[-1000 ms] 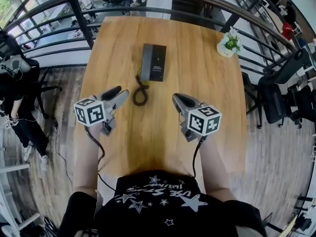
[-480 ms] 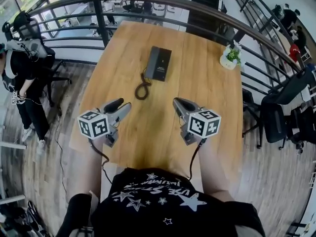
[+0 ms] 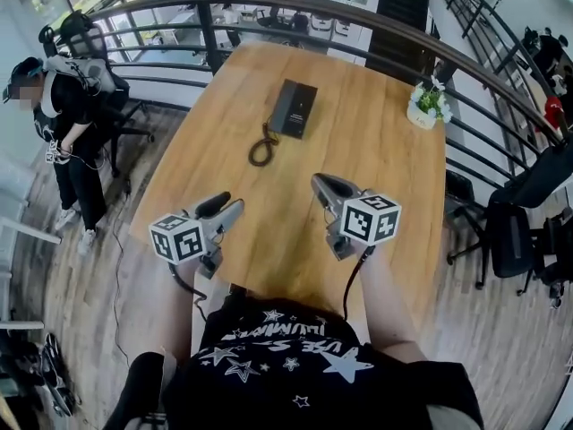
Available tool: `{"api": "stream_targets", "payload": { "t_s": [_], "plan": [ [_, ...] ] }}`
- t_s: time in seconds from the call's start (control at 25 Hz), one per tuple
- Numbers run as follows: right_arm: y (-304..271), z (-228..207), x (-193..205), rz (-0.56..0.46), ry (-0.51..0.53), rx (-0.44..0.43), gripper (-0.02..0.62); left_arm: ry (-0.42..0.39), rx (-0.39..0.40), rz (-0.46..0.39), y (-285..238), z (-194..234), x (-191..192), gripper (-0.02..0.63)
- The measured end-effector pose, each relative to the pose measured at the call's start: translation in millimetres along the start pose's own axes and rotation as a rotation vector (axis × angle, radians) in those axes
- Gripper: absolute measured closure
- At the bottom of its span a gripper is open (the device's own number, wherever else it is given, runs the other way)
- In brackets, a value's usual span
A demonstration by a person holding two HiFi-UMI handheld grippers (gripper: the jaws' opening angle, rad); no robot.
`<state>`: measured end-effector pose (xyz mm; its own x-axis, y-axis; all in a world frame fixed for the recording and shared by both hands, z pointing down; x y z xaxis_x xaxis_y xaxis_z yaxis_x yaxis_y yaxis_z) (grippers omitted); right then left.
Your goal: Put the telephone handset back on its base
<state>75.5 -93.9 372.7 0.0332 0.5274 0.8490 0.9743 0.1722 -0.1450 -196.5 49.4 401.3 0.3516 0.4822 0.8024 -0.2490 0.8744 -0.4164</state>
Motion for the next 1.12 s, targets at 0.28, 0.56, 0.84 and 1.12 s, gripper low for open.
{"api": "stream_targets", "payload": {
  "t_s": [0.28,0.56,0.84,1.12],
  "plan": [
    [17,4,20,0.054,-0.004,-0.112,0.594,0.028,-0.11,-0.053,37,-41,40,0.407],
    [23,16,49,0.165,0.023,-0.223,0.594,0.106,-0.22,-0.086,74,-75,97,0.443],
    [27,26,64,0.226,0.061,-0.268,0.595,0.147,-0.264,-0.086,100,-96,132,0.48],
    [32,38,82,0.261,0.061,-0.272,0.595,0.17,-0.29,-0.105,123,-105,155,0.588]
  ]
}}
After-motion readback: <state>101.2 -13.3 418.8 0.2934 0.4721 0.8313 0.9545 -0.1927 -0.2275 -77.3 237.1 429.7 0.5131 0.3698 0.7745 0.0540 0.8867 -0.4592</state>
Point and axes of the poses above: the fingertips, and each gripper's own axes: y backward along the fingers, z to its left, x out of its underside, the point moved 9 cm from there along y, backward along the fingers, and after that the axes turned 14 degrees about -x, right-handed, at the moved point
